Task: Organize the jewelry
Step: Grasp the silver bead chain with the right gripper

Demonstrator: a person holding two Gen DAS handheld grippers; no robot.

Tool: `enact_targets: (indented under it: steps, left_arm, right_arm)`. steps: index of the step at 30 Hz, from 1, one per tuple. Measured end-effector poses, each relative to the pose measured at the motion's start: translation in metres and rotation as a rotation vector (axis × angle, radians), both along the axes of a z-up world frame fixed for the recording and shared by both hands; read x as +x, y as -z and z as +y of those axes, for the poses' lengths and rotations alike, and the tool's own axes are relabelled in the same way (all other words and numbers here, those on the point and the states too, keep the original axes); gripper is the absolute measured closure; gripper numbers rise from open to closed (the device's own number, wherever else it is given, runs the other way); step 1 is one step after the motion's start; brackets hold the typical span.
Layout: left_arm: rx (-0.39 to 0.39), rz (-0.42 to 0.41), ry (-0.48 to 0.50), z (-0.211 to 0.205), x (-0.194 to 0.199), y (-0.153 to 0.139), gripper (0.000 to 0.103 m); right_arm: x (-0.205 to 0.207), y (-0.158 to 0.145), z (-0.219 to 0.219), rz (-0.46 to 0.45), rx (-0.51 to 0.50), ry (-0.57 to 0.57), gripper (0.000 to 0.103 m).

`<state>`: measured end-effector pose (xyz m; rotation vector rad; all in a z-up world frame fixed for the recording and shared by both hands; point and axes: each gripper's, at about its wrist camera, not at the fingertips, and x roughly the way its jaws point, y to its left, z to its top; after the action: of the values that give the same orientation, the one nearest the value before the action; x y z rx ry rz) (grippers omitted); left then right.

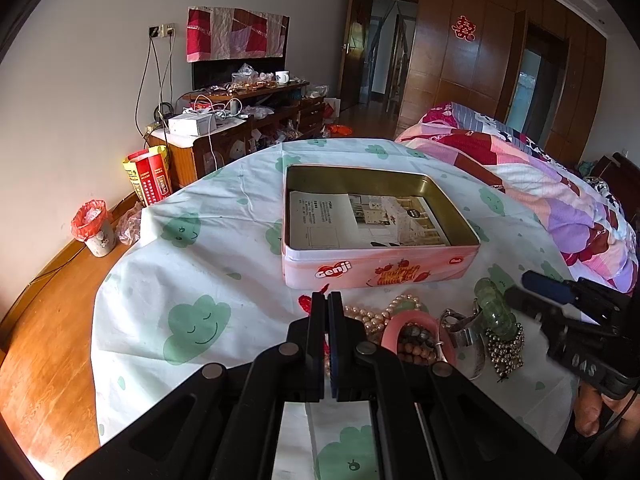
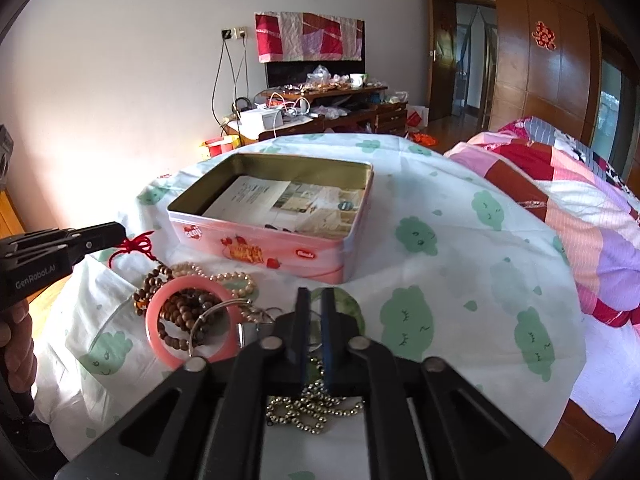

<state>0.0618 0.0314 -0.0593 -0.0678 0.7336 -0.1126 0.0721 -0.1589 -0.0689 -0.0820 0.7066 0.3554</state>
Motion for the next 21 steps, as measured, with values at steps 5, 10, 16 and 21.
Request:
enact_targets:
  steps: [5,10,16,21]
  left_arm:
    - [-0.001,0.003,0.001,0.001,0.0,0.001,0.103]
    - [0.001,0.004,0.002,0.001,0.0,0.002,0.103]
    - [-0.003,0.006,-0.002,0.002,0.0,0.004,0.103]
    - [-0.003,0.001,0.003,0.002,0.0,0.002,0.103]
  right_arm:
    - [0.0,0.004,0.009,-0.007,-0.045,-0.009,0.041]
    - [0.004,0.015,0.022,0.017,-0.115,-0.043,0.069]
    - [-0.003,0.017,0.026,0.005,-0.141,-0.073,0.09]
    - [-0.01,-0.004,0.016,-0.046,-0.093,-0.059,0.095]
